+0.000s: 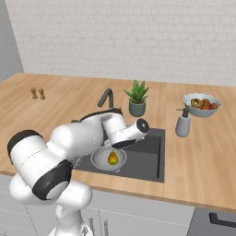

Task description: Put the colander in the sink, put the pear in the colander, and turn on the sink faucet and pour water over the colander.

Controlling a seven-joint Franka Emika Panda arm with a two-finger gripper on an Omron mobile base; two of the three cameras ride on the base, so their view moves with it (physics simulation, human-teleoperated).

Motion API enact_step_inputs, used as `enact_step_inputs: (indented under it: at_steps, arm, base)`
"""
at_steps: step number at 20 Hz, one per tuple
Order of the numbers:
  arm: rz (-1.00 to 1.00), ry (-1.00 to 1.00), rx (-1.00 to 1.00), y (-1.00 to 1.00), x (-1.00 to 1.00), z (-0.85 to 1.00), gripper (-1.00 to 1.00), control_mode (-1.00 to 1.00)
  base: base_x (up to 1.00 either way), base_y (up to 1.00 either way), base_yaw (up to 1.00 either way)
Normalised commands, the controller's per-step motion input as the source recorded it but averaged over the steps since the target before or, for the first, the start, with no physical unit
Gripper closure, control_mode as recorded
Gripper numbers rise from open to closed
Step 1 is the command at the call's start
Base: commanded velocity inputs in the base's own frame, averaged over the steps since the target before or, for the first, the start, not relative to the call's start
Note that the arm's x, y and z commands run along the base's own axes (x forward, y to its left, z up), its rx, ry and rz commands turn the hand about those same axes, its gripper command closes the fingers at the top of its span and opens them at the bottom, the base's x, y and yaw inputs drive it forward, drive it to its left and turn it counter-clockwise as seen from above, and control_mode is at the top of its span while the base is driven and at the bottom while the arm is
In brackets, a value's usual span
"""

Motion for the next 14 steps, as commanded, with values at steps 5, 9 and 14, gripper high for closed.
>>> enact_step_inputs:
  at_steps: [5,9,14]
  arm:
    - [0.0,-0.02,0.1,0.0,0.0,0.42,-1.0,-1.0]
    - [0.0,-0.01,0.21,-0.01,0.01,0.28,-1.0,-1.0]
    - [0.0,-0.04,0.16,0.0,0.0,0.29,-1.0,-1.0]
  base:
    - [0.0,0.0,0.0]
    - [0.0,0.0,0.0]
    - [0.0,0.0,0.0]
